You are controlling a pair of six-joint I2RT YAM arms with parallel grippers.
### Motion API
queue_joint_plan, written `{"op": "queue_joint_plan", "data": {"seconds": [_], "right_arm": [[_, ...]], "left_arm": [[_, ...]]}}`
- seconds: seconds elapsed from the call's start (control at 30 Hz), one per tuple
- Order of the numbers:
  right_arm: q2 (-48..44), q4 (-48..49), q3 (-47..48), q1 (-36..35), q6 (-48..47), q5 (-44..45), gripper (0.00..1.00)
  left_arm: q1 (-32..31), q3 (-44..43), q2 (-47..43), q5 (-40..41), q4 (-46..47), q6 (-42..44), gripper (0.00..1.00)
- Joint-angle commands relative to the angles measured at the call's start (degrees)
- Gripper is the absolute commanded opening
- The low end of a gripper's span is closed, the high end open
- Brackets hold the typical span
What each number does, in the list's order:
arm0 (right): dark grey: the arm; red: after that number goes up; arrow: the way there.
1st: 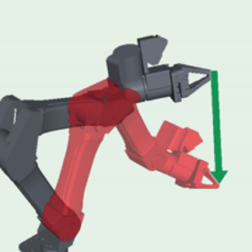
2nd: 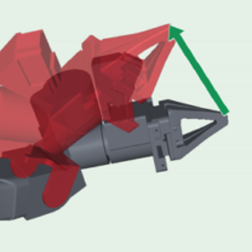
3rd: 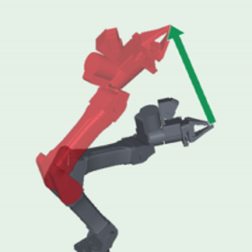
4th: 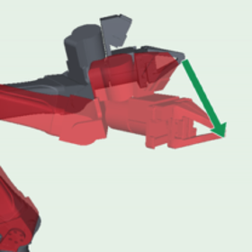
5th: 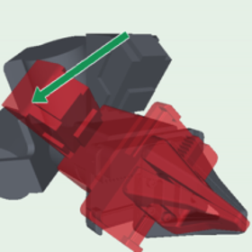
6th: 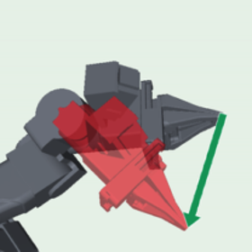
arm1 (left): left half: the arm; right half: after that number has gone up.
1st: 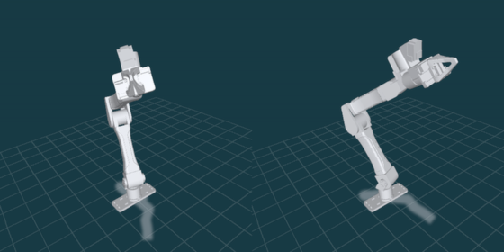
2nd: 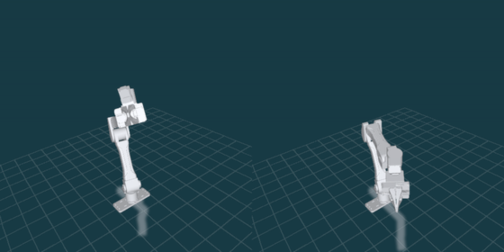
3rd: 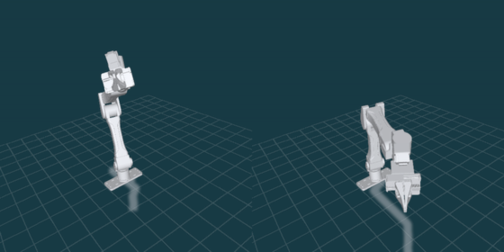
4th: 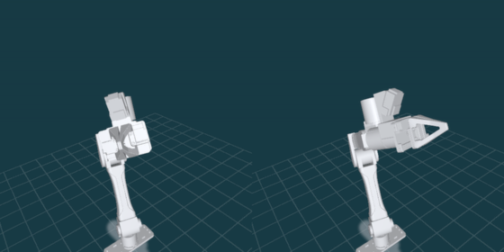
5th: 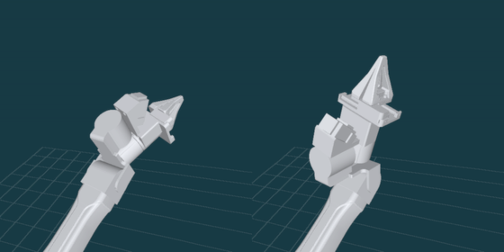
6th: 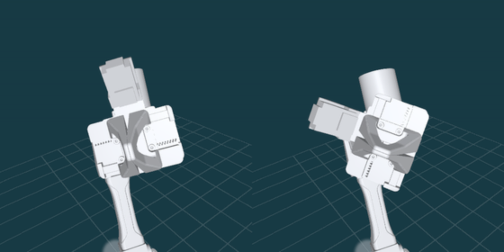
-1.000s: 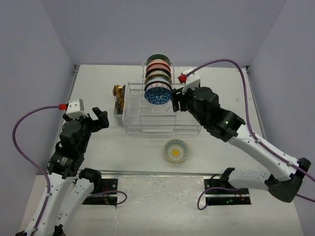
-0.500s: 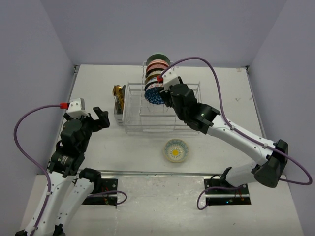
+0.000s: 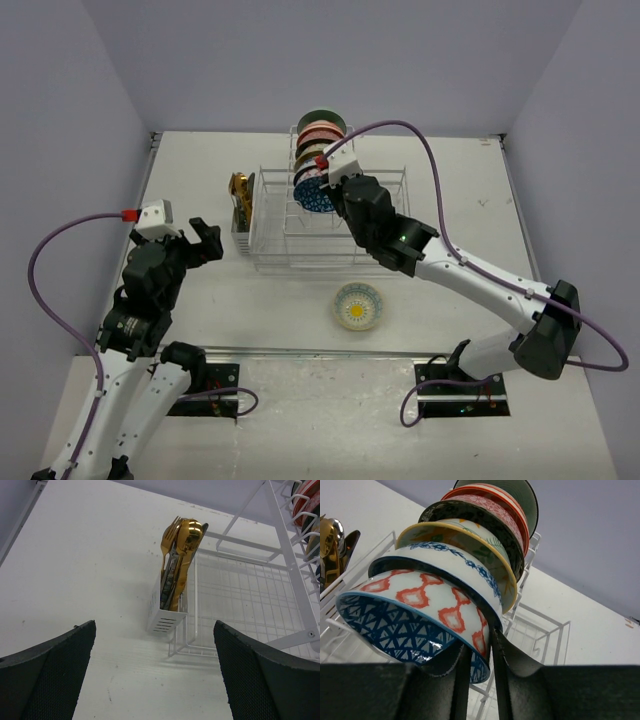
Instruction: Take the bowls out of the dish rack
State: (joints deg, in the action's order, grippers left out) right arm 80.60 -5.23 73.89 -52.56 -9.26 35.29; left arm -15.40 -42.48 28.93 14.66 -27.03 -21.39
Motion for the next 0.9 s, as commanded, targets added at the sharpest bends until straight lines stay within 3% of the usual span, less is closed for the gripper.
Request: {"op": "queue_joint_plan", "data": {"seconds": [0.0,0.2,0.33,0.87], "right_arm": [[-0.6,4.9,-1.5,-0.2,0.0,1.5,0.21],[-1.3,7.8,-3.3,-0.3,0.3,1.4,0.04],[-1.8,8.3,-3.9,-0.6,0.7,1.4,0.00],[-7.7,16.9,-8.1,-1.4,1.1,1.9,0.00]], "left_arm": [[0.5,0.2,-0.5,-1.3,2.7,2.0,1.00],[0.5,0.3,-0.6,-1.6,2.8,2.0,1.00],[0.5,0.3,-0.5,-1.8,2.8,2.1,1.00],[0.5,0.3,-0.5,-2.0,2.8,2.1,1.00]]}}
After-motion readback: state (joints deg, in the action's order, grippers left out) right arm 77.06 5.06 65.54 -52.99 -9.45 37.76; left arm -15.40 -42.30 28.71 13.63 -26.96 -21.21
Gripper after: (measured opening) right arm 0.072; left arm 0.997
